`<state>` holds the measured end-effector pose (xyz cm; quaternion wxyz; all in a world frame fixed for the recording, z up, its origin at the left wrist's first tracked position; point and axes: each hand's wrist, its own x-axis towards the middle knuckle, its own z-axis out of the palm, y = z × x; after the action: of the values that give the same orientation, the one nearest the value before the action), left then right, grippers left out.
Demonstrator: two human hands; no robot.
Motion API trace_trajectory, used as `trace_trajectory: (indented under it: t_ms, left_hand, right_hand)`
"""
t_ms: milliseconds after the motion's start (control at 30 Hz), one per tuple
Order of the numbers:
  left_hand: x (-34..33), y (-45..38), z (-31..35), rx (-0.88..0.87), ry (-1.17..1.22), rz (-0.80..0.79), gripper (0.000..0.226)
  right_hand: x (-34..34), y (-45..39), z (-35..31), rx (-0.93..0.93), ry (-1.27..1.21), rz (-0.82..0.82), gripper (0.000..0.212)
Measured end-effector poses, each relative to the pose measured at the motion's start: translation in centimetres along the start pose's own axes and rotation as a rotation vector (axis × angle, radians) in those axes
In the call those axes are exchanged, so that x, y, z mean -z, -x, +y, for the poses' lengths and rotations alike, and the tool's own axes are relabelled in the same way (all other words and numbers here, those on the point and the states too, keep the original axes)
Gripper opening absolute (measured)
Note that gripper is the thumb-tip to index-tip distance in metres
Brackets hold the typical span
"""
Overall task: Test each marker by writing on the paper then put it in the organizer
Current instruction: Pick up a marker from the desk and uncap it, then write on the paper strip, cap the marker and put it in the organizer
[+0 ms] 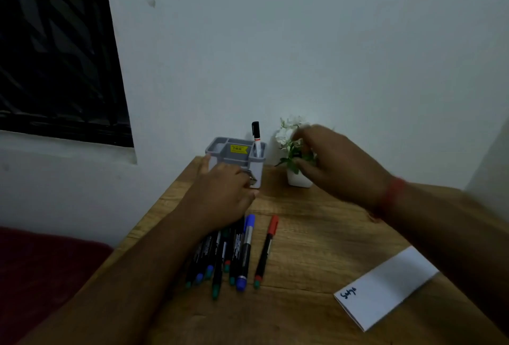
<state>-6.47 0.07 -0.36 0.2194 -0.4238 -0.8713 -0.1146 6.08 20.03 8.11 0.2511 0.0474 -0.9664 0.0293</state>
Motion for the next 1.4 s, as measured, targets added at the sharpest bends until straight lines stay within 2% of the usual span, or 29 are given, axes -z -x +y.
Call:
trace_trajectory:
  t_ms: [67,133,267,333,433,500,567,667,833,933,1000,1133,1233,1333,1400]
  left_hand:
    - [0.0,0.3,1.3,-0.025,0.034,-0.032,0.028]
    - [-0.3,0.3,2.9,-0.041,-0.004,-0.120,0.035]
    - [-0.8,-0.4,5.7,-0.032,-0.107,-0.281,0.050]
    - [-0.9,-1.1,6.9,-0.006,-0.137,-0.360,0.047]
    - [-0.6,-1.9,8.3,0.069,-0.099,-0.447,0.033]
    - [-0.4,-2.5,9.3,0.132,-0.021,-0.458,0.034]
    - [-0.1,-2.8,10.3,0.221,0.190,-0.332,0.037]
    - [0.4,-3.2,12.3,0.377,0.654,-0.115,0.041]
    - [0.1,-2.6,14.8,0.550,1.169,-0.081,0.032]
    - [-0.3,-2.3,15.0,0.615,1.357,-0.068,0.020]
    - [-0.1,-2.2,14.3,0.595,1.408,-0.059,0.015]
    - [0.0,-1.4,13.3,0.407,1.276,-0.149,0.012]
    - [-0.1,-1.3,13.6,0.254,1.110,-0.125,0.012]
    - [-0.1,-1.2,13.7,0.129,0.851,-0.082,0.007]
    - [-0.4,-1.1,13.8,-0.009,0.629,-0.061,0.014]
  right_hand:
    - [0.5,4.5,1.1,-0.061,0.007,-0.053,0.036]
    - [1.0,8.1,2.4,-0.119,0.027,-0.089,0.039]
    - [0.6,12.0,4.3,-0.191,-0.008,-0.037,0.038]
    - [-0.4,12.9,4.7,-0.213,-0.044,-0.015,0.035]
    - [-1.5,13.4,4.4,-0.197,-0.045,-0.109,0.034]
    - [-1.7,13.7,4.0,-0.189,-0.092,-0.147,0.031]
    - [-1.9,13.9,3.6,-0.195,-0.203,-0.124,0.024]
    - [-2.2,14.0,3.6,-0.283,-0.516,-0.015,0.014]
    - [-1.7,14.1,2.8,-0.507,-1.141,-0.097,0.023]
    - [-1.8,13.7,2.7,-0.546,-1.177,-0.041,0.016]
    - [-1.8,13.3,3.3,-0.600,-1.180,0.019,0.012]
    - [-1.4,13.1,4.3,-0.736,-1.447,0.184,0.009]
    - [-1.6,13.1,4.4,-0.775,-1.668,0.271,0.020]
    - [-1.7,12.9,4.4,-0.767,-1.735,0.348,0.021]
    - [-1.8,12.9,4.5,-0.747,-1.721,0.393,0.023]
